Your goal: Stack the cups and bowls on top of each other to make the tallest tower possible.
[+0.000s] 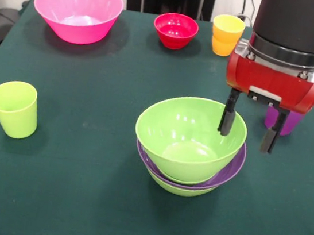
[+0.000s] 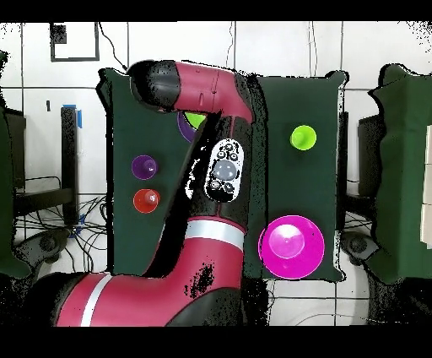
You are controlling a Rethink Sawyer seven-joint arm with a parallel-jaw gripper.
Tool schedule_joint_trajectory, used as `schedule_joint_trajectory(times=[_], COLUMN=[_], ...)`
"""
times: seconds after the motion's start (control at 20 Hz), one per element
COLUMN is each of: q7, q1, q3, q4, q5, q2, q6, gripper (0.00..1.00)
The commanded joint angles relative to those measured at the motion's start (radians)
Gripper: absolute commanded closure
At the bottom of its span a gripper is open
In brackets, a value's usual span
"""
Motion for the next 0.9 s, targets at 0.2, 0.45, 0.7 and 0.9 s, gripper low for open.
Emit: schedule_joint_trajectory(times=[0.2, 0.45, 0.7, 0.9], q7=[0.152, 0.173, 0.196, 0.215], q1=[0.018, 0.034, 0.048, 0.063], q3=[0.019, -0.002, -0.016, -0.03], q4=[0.017, 0.013, -0.001, -0.012], q5=[0.007, 0.017, 0.027, 0.038], q2=[-0.032, -0.062, -0.084, -0.096], q6=[0.185, 0.242, 0.301, 0.338], gripper=[0.0, 0.0, 0.0, 0.0])
